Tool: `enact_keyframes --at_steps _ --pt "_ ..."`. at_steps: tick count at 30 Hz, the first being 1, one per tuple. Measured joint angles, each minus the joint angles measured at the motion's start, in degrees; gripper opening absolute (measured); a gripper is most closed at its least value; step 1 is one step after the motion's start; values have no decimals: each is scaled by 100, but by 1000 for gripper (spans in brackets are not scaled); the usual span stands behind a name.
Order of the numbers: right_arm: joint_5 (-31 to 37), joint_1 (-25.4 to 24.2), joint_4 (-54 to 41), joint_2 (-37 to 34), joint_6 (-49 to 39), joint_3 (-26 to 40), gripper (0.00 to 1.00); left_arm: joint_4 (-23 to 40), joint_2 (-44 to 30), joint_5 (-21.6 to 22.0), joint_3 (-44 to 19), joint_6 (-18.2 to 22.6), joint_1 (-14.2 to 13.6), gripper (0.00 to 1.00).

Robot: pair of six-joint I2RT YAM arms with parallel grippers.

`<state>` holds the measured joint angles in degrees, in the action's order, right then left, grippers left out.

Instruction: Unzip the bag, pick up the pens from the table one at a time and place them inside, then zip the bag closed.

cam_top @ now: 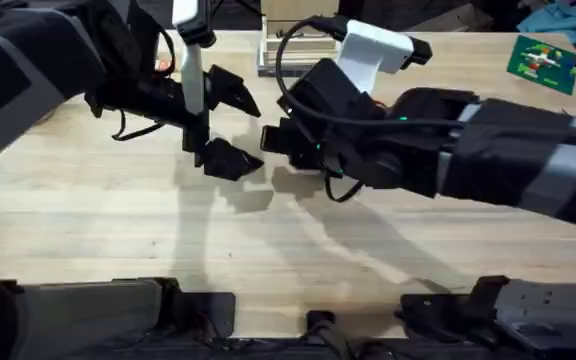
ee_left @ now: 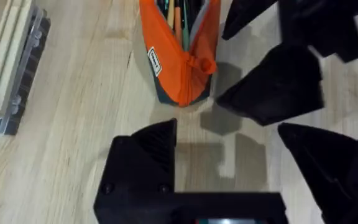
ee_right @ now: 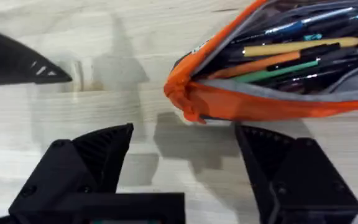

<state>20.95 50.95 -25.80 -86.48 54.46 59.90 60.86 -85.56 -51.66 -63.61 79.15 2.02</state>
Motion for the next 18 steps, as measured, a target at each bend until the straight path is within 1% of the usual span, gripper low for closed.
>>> enact_keyframes --at_steps 7,11,13,18 --pt "-2 -169 183 -297 2 2 989 0 0 0 0 0 0 993" --pt "-4 -258 254 -357 0 -1 945 0 0 0 0 0 0 993" --pt "-2 -280 298 -358 0 -1 907 0 0 0 0 0 0 993" --pt "-2 -287 441 -358 2 -1 742 0 0 0 0 0 0 993"
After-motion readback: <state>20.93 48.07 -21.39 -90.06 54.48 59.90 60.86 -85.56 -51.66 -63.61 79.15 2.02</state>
